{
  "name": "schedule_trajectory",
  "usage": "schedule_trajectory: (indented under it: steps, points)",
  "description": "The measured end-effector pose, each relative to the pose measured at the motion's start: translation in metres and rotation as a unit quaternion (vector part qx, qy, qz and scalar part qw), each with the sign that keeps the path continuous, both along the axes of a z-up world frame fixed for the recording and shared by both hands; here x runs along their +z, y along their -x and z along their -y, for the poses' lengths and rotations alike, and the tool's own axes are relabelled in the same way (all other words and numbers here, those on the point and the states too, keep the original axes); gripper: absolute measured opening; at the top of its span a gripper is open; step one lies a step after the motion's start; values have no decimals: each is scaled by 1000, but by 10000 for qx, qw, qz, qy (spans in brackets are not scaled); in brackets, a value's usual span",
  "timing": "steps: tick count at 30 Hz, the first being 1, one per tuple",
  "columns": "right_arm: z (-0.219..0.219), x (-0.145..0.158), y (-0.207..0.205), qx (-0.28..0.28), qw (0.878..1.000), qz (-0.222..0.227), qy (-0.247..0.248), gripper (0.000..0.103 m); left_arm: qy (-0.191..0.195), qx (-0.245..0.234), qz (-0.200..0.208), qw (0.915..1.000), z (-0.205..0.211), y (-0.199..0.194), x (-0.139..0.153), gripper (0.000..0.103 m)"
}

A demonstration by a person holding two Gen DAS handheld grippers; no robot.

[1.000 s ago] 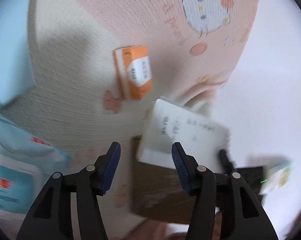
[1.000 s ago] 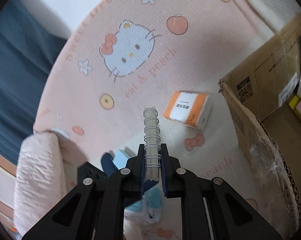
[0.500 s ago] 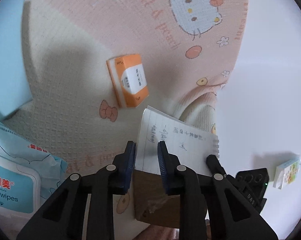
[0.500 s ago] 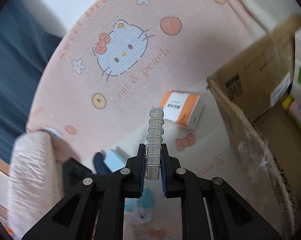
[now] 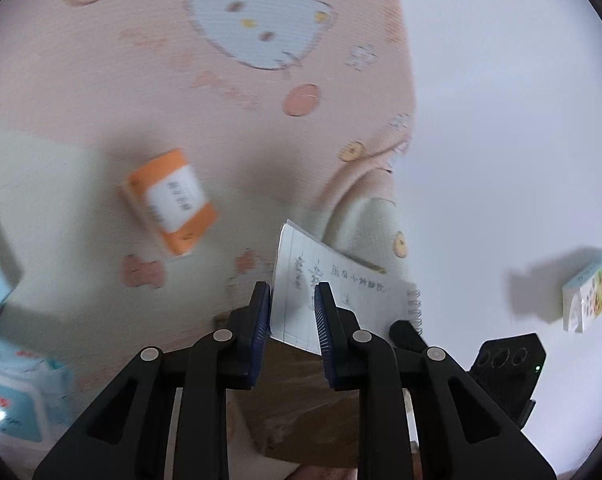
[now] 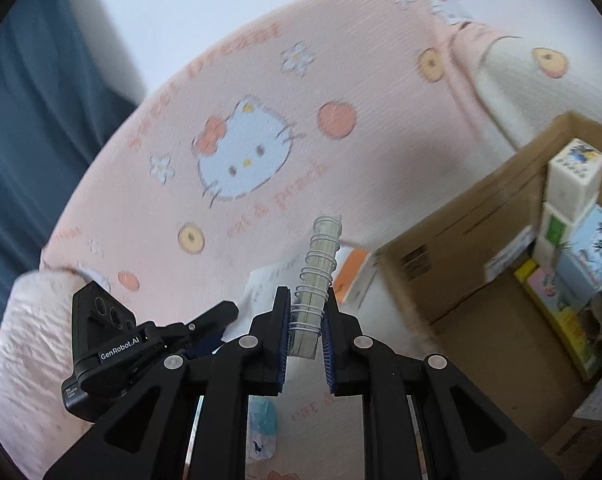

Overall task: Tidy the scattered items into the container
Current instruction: 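Carry the held notebook over the cardboard box with the right gripper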

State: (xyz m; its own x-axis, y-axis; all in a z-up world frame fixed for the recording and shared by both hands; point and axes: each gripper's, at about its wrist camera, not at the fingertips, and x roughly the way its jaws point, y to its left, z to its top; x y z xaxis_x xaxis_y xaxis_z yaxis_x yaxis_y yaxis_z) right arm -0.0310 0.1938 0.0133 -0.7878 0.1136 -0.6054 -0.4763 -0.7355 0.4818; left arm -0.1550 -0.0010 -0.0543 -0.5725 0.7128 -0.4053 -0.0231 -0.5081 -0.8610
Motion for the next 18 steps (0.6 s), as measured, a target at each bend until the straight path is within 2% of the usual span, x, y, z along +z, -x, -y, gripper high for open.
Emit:
schedule_trajectory:
  steps: [4,7,12,18]
  points:
    - [-18,10,-22,-336,9993,-79,-106,12,169,-290,-195,9992,-35,15,20,25]
    - [-33,14,-44,-601,9980,-100,-194,12,240,-534,-232,9980,-64,25,30,25]
    - [-61,16,-82,-1107,9936,-90,-197,13,581,-1011,-250,9929,-123,43,46,25]
    - [-96,20,-128,-1742,9844,33,-255,13,871,-1620,29,9829,-199,63,45,25]
